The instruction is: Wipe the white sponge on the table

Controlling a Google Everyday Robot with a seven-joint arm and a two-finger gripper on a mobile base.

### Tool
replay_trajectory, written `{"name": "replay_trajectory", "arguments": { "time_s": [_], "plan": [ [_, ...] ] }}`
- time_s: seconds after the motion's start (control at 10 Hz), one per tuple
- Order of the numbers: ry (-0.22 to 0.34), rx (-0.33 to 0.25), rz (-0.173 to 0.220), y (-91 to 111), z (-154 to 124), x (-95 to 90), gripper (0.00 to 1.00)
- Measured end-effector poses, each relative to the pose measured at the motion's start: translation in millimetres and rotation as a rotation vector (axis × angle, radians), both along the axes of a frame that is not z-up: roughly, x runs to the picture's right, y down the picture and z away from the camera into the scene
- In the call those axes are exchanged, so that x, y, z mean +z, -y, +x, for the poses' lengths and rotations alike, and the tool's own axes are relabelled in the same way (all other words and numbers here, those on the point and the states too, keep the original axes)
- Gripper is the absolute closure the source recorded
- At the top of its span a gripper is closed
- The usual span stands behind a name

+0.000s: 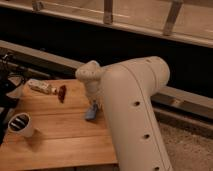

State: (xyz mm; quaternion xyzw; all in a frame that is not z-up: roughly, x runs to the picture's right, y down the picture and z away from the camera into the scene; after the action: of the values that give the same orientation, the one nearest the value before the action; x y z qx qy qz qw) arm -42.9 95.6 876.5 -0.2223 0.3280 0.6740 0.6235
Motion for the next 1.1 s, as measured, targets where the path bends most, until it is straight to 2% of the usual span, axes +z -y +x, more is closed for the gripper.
{"name": "replay_trajectory", "arguments": {
  "time_s": [0.2,0.3,0.4,0.6,0.8,0.9,1.1],
  "plan": [
    [0.029,-0.025,-0.007,13.6,-5.8,14.2,1.0],
    [0.053,-0.037,-0.017,15.2,-15.3,20.0,1.0],
    [0.103,-0.06,-0.04,12.6,-37.3,27.0,1.0],
    [0.175,-0.087,-0.075,-1.9,-62.0,27.8,1.0],
    [0.291,-0.108,-0.129,-24.1,-91.7,21.4,0.98],
    [0.289,-0.108,-0.129,-23.9,-91.4,21.4,0.94],
    [0.278,-0.121,-0.121,-24.5,-92.9,19.1,1.0]
  ]
}}
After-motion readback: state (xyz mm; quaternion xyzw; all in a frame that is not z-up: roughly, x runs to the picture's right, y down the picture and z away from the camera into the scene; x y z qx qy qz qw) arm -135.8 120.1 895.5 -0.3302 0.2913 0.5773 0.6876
